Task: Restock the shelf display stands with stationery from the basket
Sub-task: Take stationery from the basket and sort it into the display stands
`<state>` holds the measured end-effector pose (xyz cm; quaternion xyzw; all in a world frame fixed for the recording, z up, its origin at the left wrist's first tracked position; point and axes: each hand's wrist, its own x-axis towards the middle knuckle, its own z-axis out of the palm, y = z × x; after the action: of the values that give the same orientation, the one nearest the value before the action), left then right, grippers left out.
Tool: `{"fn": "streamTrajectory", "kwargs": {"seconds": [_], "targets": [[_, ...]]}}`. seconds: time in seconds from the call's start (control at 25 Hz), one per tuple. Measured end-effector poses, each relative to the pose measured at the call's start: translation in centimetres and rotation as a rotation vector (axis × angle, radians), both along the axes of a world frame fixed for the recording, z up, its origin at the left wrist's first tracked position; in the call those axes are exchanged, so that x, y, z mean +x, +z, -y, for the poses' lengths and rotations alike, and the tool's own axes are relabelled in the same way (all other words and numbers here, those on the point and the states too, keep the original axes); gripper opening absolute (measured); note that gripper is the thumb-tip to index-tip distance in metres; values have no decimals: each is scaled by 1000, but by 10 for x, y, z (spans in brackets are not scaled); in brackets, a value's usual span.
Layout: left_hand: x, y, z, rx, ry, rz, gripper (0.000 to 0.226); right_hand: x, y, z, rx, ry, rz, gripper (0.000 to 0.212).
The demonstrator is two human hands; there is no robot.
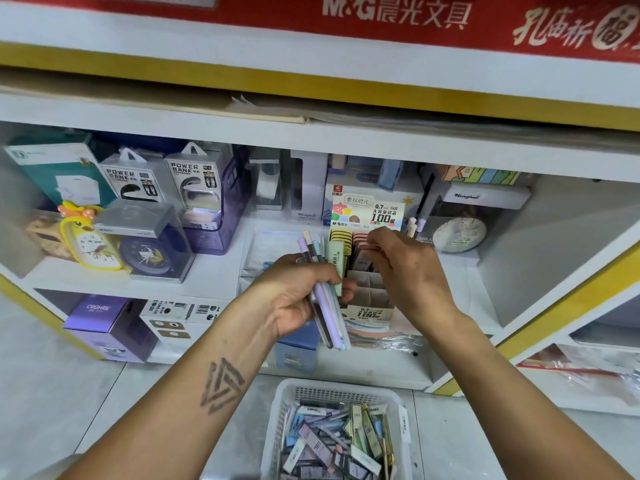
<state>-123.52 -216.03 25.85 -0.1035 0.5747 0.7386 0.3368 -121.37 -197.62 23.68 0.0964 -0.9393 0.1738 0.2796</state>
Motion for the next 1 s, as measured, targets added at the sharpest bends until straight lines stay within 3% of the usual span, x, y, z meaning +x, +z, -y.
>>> {"fn": "streamTrajectory", "kwargs": {"seconds": [0.12, 0.2, 0.32, 0.52, 0.64, 0.84, 1.0], "targets": [[1, -1, 0, 0, -11, 0, 27, -2, -1, 0, -6, 45, 2, 12], [1, 0, 0, -2, -12, -10, 23, 0, 3, 5, -328, 75, 113, 13], [4, 2, -1, -3, -14, -27, 18, 2, 12, 15, -840, 89, 449, 8], [4, 4, 2, 15, 56, -10, 17, 7, 24, 12, -1226, 86, 464, 8], [0, 7, 9, -7, 120, -42, 14, 12, 27, 8, -1174, 153, 462, 13], [-2, 15, 21, -86, 163, -151, 12, 14, 27, 14, -828, 222, 597, 21], [-9, 27, 42, -97, 173, -140, 10, 10, 26, 33, -803, 328, 771, 42]]}}
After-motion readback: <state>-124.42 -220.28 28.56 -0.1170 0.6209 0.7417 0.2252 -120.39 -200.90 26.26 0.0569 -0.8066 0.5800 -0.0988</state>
